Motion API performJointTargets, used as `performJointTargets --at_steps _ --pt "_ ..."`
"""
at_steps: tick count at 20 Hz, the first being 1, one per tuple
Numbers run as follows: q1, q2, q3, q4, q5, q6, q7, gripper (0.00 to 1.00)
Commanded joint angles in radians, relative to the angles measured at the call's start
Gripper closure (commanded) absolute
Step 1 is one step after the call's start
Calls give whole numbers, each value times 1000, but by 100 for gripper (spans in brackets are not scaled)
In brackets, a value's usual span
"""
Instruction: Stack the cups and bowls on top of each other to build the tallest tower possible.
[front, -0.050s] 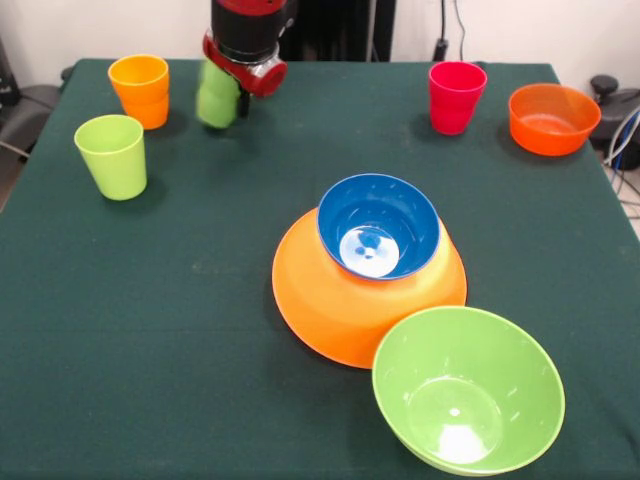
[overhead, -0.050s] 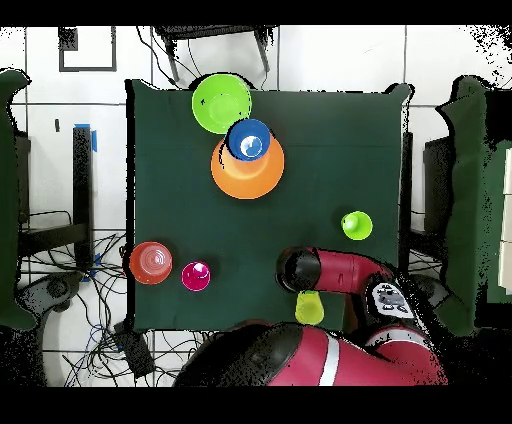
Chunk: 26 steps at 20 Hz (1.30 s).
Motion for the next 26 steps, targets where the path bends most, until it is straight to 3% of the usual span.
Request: performJointTargets --at_steps 1,10,14,20,26 --pt "-2 20 148 5 -26 -51 -30 100" --pt "18 -242 196 -67 21 306 -189 100" --pt "-5 -307 255 -139 16 504 -312 100" --pt "-47 -362 389 -186 54 696 -400 100" --pt "-41 -316 522 -248 100 647 -404 100"
